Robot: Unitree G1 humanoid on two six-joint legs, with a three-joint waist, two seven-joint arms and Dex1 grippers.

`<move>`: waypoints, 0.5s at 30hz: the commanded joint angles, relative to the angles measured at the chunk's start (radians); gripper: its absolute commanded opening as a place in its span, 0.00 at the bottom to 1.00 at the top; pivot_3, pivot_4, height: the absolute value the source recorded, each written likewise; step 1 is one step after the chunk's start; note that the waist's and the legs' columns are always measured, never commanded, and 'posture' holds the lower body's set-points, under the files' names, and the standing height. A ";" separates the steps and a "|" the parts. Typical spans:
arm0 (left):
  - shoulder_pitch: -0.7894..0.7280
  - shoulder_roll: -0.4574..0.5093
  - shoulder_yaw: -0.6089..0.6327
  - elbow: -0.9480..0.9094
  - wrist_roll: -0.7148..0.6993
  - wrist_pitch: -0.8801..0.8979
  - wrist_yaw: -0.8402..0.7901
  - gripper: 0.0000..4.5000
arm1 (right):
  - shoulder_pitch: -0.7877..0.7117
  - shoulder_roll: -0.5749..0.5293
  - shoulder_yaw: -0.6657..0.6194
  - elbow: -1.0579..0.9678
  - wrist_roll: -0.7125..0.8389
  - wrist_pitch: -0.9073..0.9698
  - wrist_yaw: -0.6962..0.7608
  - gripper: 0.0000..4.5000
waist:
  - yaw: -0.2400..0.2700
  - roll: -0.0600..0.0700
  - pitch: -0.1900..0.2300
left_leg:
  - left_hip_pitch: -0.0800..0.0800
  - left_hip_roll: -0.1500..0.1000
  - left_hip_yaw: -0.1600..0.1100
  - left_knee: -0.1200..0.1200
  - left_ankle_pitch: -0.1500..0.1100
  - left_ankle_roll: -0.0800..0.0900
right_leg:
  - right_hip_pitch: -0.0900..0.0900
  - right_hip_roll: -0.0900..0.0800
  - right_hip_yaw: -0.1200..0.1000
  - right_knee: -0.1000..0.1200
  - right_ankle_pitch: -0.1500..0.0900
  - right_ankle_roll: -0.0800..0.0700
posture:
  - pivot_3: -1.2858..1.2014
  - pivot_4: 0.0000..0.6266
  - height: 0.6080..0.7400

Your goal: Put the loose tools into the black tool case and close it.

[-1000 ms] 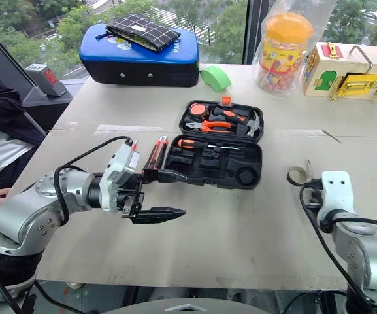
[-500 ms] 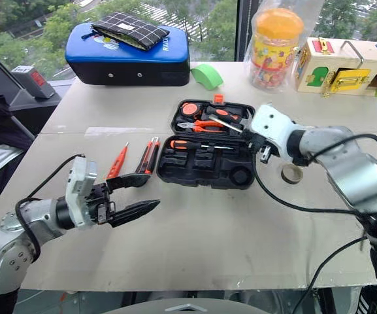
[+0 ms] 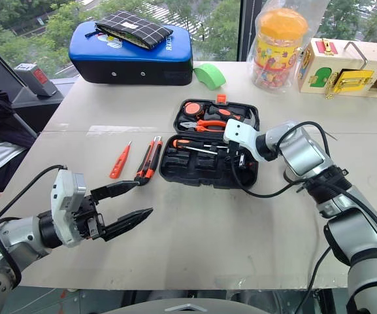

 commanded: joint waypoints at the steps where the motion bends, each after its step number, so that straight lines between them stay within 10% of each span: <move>1: 0.019 -0.009 0.034 -0.047 -0.020 -0.019 0.027 1.00 | -0.024 0.013 -0.004 0.067 -0.037 -0.029 0.025 0.11 | 0.000 0.000 0.000 | 0.000 0.000 0.000 0.000 0.000 0.000 | 0.000 0.000 0.000 0.000 0.000 0.000 | 0.52 0.24 1.00; 15: 0.045 -0.009 0.035 -0.072 -0.028 -0.038 0.071 1.00 | -0.112 0.053 0.026 0.349 -0.153 -0.218 0.167 0.11 | 0.002 0.001 -0.001 | 0.003 -0.001 0.001 0.000 0.000 0.000 | 0.001 0.000 -0.002 0.002 0.000 0.000 | 0.52 0.24 1.00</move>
